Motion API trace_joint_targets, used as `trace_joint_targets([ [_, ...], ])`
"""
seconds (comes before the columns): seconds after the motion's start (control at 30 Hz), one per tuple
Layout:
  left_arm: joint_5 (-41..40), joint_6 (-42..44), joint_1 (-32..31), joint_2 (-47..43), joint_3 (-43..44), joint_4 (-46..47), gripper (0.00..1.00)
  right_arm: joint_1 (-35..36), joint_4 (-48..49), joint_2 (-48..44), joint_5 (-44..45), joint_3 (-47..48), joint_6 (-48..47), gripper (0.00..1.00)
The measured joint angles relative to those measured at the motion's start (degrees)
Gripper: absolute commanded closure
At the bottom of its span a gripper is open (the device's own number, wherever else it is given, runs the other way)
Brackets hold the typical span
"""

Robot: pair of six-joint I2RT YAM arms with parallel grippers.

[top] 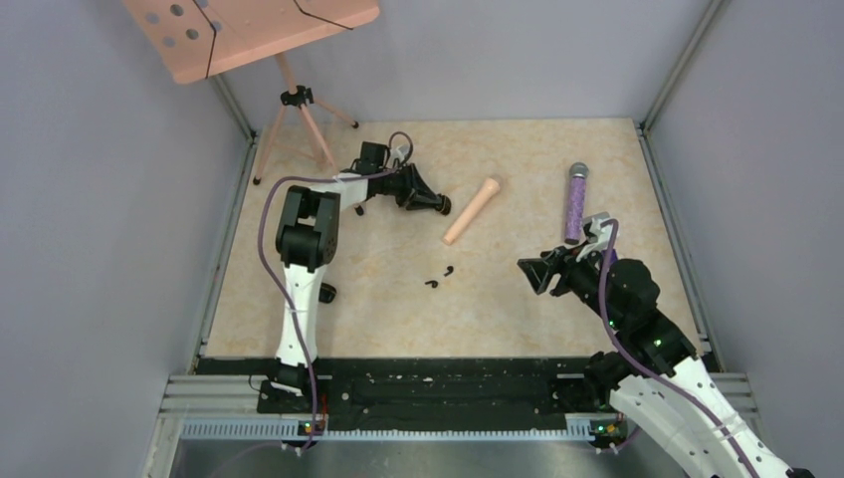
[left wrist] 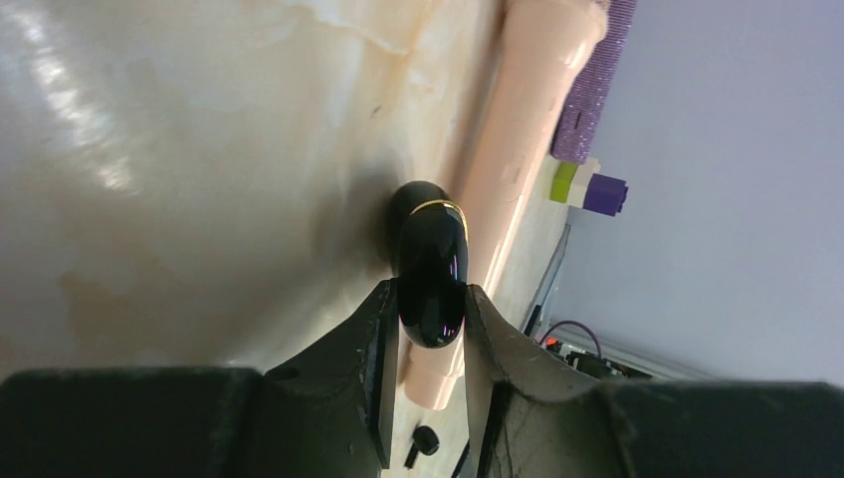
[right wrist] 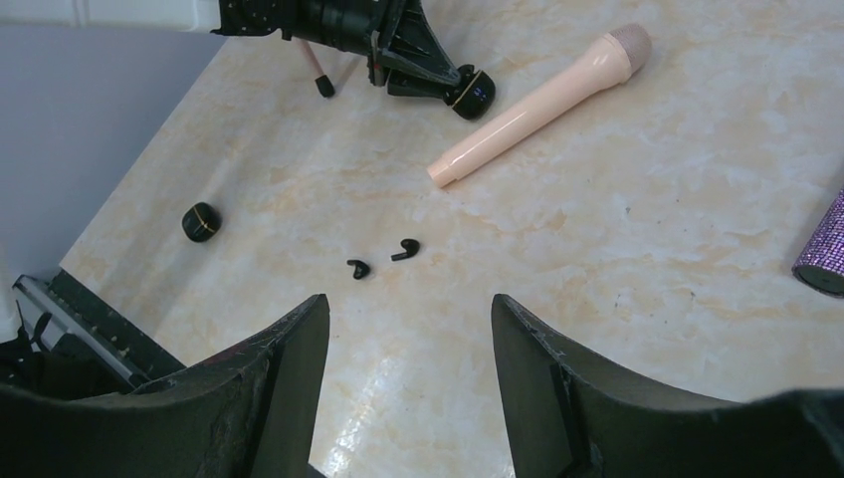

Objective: Insert the wireless bluetooth earbuds into the charging case
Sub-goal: Place the charging case with the earbuds at the center of the board, then pick up the charging case from the center of the board.

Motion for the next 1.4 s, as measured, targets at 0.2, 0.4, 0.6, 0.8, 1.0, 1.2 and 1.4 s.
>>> trace_joint_targets([
  [0.2,-1.81,3.37,0.79,-0.31,-1.11,-4.37,1.0,0.0,0.02,0.0,-0.2,0.0,0.52,0.41],
  [0.4,-5.68,7.48,0.85,-2.62,-1.07,-9.7,0.64,0.0,0.2,1.86,-0.57,0.04,1.36,0.39],
  [0.6,-12.48,12.07,0.46,-6.51,-1.07,-16.55,0.02,0.02,-5.05,13.2,-0.22,5.46,4.24,0.37],
  [0.8,-23.06,15.89,-0.98,-14.91,-2.16,-22.47,0.01,0.48,-7.41,22.53,3.41,7.39,10.54,0.33],
  [1.0,-32.17,18.27,-5.53,-30.64,-12.68,-24.44,0.01,2.29,-7.13,26.77,6.45,5.11,15.21,0.35],
  [1.2,-39.1,18.08,-10.71,-48.54,-25.51,-25.22,0.01,2.97,-7.32,27.85,8.48,2.99,16.33,0.36],
  [1.4,-54.12,9.64,-8.83,-65.75,-41.7,-31.17,0.01,3.04,-4.92,27.47,8.02,2.95,15.74,0.37],
])
